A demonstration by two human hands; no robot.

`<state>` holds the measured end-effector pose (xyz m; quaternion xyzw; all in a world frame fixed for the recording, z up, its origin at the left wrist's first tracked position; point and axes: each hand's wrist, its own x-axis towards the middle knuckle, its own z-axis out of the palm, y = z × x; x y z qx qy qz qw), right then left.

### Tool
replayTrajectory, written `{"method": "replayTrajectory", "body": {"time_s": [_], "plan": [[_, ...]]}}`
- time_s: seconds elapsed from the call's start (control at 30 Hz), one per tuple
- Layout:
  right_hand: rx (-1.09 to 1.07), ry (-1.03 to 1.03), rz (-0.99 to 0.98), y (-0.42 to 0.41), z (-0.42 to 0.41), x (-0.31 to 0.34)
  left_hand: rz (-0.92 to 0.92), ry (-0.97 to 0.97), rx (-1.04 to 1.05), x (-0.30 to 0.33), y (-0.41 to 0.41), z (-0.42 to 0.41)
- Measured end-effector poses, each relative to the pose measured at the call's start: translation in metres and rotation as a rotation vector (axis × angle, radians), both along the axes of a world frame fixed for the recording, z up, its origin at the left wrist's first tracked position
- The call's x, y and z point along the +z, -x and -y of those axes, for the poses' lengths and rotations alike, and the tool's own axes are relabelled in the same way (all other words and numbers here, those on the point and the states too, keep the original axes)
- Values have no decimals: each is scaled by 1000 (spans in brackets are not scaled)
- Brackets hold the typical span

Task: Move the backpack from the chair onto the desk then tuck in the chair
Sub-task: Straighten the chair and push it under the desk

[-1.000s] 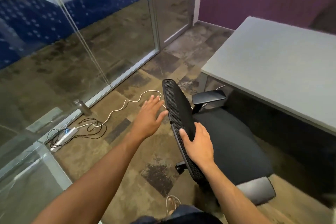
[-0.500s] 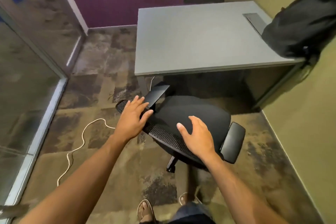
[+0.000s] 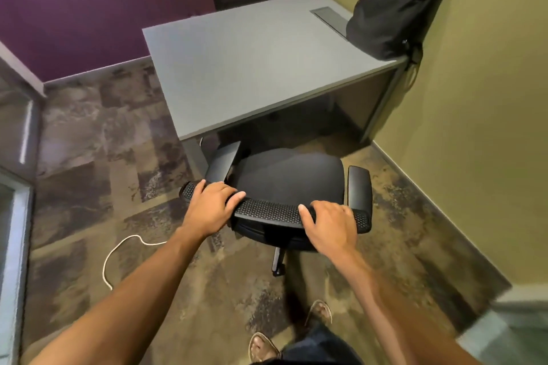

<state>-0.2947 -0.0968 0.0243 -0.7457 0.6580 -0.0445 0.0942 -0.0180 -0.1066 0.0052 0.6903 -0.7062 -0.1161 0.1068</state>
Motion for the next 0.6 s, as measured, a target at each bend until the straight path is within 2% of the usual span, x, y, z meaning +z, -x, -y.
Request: {"method": "replayTrajectory", "body": {"time_s": [0.37, 0.6], "plan": [[-124, 163, 39, -7, 6, -9, 151, 113, -41, 0, 2, 13], [-132, 220, 44, 4, 30, -9, 127, 159, -71, 7, 12, 38]]}}
